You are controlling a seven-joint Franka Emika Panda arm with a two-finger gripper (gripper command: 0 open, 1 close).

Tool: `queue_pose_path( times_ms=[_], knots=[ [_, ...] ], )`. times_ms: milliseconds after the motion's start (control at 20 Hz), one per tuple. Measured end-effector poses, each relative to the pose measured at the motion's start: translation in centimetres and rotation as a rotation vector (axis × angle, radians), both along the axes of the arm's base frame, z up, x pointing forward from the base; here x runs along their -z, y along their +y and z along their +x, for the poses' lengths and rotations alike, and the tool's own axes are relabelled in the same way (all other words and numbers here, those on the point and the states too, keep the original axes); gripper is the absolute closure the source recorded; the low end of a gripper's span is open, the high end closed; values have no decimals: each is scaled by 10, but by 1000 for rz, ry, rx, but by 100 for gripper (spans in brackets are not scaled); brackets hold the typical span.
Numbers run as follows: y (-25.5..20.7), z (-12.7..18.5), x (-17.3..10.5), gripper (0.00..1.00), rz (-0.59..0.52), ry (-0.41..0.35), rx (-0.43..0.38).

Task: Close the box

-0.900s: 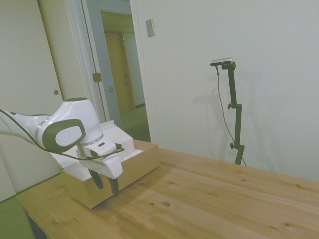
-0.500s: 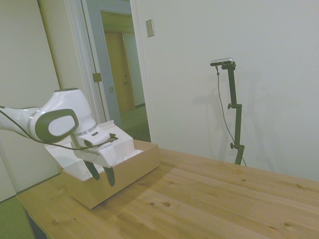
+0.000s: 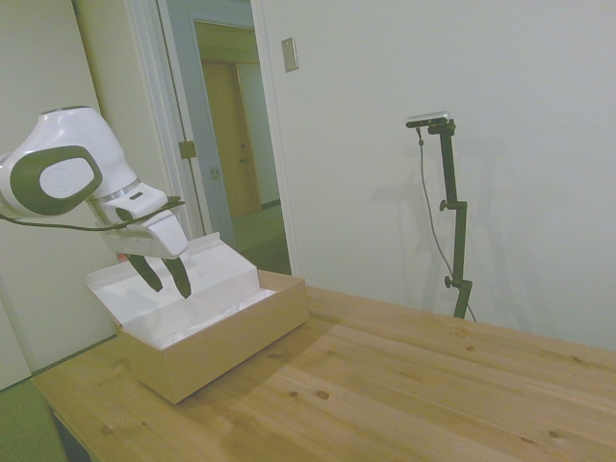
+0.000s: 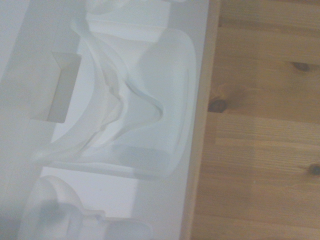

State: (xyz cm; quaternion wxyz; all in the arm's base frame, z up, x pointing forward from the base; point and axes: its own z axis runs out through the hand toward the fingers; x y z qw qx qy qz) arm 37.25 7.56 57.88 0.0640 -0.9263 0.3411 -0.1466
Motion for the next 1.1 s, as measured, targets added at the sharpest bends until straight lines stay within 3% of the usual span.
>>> queue_pose_path(
  times_ms=[300, 650, 1100],
  knots=[
    [21, -30, -36, 0, -30, -63, -53],
    [74, -41, -79, 0, -73, -128, -146],
    [189, -38, -113, 0, -180, -195, -353]
  ],
)
